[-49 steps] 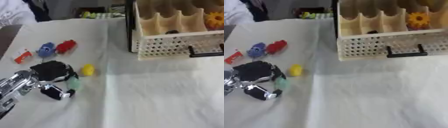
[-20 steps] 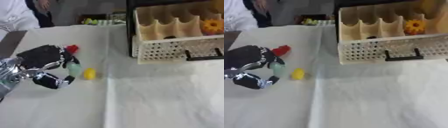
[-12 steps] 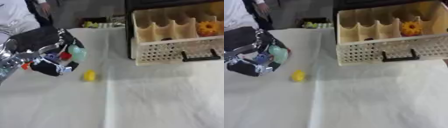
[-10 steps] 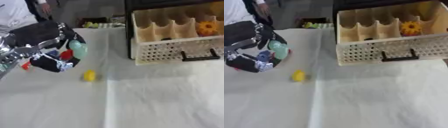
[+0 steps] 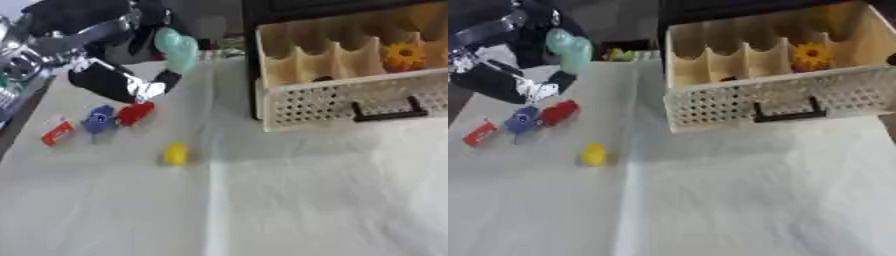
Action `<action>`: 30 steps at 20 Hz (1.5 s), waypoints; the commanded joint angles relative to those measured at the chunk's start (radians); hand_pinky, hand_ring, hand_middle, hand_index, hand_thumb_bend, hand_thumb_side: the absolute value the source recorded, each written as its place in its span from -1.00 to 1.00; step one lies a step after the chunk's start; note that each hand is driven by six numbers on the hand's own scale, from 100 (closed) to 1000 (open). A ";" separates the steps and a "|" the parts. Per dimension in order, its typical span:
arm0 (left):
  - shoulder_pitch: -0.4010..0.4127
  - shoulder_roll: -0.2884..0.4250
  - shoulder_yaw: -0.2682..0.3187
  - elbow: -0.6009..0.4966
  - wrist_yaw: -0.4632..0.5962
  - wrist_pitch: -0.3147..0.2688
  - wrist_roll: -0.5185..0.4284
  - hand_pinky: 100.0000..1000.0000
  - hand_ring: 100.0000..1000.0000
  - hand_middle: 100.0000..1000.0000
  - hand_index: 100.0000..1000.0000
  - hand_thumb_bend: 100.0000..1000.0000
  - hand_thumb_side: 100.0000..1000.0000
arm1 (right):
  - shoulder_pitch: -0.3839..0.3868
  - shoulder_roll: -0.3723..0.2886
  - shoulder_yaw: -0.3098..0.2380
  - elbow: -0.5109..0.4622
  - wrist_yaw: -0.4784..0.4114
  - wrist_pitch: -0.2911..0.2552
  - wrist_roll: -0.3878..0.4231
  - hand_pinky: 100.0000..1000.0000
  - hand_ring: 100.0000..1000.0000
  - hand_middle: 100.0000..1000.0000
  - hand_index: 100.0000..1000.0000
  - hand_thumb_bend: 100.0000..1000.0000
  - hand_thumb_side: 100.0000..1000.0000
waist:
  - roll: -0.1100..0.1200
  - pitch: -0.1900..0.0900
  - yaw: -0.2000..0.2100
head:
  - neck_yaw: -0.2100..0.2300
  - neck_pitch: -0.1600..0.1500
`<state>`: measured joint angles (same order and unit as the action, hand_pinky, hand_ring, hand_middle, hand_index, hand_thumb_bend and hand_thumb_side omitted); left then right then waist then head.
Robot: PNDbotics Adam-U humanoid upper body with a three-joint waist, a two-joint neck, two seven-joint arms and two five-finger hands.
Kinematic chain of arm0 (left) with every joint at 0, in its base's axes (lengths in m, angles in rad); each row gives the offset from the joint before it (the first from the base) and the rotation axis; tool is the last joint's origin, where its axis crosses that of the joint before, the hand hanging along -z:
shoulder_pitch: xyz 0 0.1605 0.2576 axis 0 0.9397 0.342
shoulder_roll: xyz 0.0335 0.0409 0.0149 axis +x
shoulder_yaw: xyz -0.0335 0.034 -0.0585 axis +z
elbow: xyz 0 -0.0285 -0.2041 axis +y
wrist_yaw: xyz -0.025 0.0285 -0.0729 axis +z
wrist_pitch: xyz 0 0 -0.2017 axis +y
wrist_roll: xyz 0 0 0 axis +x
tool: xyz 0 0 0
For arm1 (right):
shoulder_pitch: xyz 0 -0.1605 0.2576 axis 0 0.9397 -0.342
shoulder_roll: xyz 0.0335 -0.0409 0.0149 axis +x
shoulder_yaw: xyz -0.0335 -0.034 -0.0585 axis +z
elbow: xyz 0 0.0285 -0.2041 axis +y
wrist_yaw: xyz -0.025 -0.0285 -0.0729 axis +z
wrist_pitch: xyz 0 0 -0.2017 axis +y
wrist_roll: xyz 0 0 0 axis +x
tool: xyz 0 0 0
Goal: Pick up objects from table and place into drawer.
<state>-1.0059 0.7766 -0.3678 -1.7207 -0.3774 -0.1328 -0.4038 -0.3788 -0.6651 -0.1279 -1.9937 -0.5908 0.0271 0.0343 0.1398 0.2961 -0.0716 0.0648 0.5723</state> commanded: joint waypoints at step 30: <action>-0.267 -0.297 0.063 0.433 -0.147 -0.164 0.058 -0.86 -0.57 -0.38 0.02 -1.00 -0.68 | -0.089 -0.017 0.021 -0.006 -0.026 0.034 0.047 0.08 -0.10 -0.56 0.24 -0.57 0.84 | 0.045 0.035 -0.087 | 0.013 -0.155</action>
<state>-1.2459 0.4708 -0.3242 -1.2951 -0.5176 -0.2855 -0.3510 -0.4515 -0.6650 -0.1032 -1.9913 -0.6106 0.0610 0.0777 0.1954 0.3512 -0.1585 0.0725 0.4300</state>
